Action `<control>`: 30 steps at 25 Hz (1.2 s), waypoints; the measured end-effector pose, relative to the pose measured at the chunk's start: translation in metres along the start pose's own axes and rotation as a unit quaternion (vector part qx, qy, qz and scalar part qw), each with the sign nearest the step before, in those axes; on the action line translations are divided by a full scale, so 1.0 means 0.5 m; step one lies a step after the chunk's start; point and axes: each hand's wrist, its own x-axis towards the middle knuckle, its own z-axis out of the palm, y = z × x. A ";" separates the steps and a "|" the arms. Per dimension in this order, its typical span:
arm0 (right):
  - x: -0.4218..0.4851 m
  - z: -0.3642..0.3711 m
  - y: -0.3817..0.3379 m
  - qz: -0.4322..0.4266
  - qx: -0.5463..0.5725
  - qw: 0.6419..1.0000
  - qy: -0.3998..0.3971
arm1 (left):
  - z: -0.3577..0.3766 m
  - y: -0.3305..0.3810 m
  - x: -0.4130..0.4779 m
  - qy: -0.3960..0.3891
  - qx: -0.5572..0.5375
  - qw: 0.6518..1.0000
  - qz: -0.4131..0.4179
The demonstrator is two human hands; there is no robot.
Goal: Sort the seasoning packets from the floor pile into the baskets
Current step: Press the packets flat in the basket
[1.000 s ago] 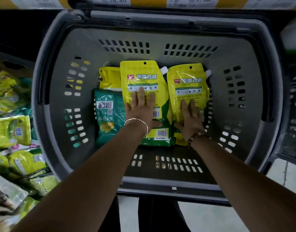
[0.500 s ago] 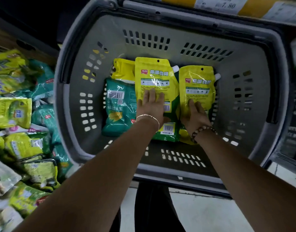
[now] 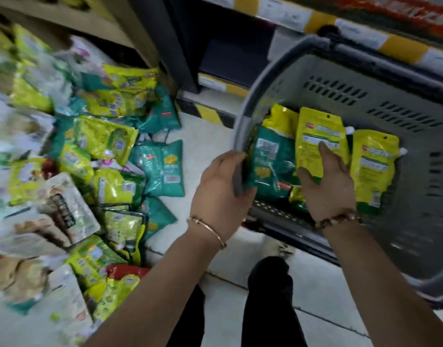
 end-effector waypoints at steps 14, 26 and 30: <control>-0.165 0.435 -0.272 -0.080 -0.031 0.951 -0.296 | -0.162 -0.516 -0.173 0.136 -0.007 0.955 -0.263; 0.057 0.880 -0.105 0.171 0.158 0.941 -0.246 | 0.057 -0.831 -0.017 0.215 -0.056 0.951 -0.213; 0.096 0.968 -0.112 0.182 0.197 0.940 -0.212 | 0.084 -0.873 0.035 0.234 -0.092 0.954 -0.164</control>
